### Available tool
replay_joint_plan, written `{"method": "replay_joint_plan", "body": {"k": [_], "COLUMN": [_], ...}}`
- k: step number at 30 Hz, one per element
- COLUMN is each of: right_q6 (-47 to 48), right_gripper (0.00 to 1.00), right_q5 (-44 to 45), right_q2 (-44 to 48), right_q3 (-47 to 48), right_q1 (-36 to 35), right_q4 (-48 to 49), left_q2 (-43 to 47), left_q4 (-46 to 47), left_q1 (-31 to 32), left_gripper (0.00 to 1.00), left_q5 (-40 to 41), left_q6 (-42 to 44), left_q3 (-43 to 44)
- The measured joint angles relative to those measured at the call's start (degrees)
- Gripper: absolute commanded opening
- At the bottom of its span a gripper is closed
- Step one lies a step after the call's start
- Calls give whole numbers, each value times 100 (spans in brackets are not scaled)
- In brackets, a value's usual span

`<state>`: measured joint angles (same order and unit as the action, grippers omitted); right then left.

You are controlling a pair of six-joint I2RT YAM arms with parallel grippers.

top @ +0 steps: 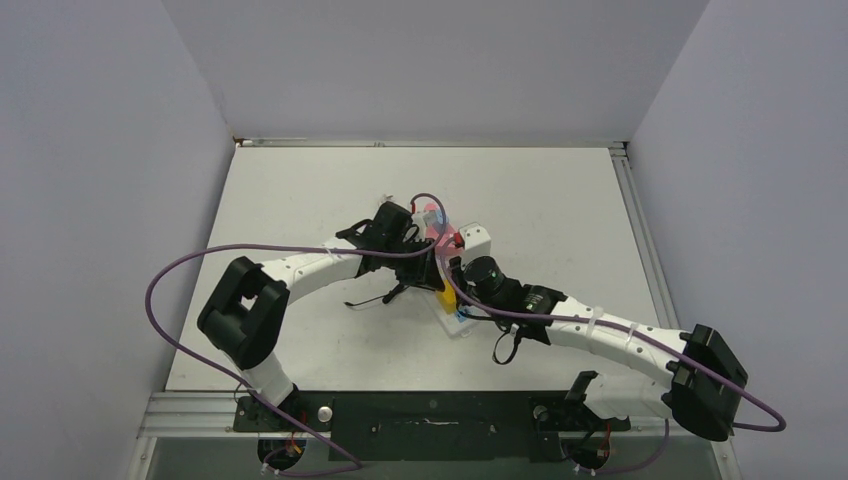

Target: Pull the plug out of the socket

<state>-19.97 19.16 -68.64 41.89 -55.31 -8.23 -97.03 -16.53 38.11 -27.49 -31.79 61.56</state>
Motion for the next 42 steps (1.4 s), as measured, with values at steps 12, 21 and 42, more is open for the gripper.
{"method": "replay_joint_plan", "body": {"k": [12,21,42], "right_q6": [-61,-22,42], "right_gripper": [5,5,5], "right_q5": [-726,-511,-59], "right_q2": [101,105,15], "right_q3": [0,-2,116], "right_q1": [470,260,111], "right_q4": [-59,-83,-146], "left_q2": [-52,-55,-72], "left_q4": [48,31,17], "left_q1": [7,7,7], "left_gripper": [26,26,26], "left_q5": [2,2,-4], "left_q6": [-2,-2,2], "left_q3": [44,48,68]}}
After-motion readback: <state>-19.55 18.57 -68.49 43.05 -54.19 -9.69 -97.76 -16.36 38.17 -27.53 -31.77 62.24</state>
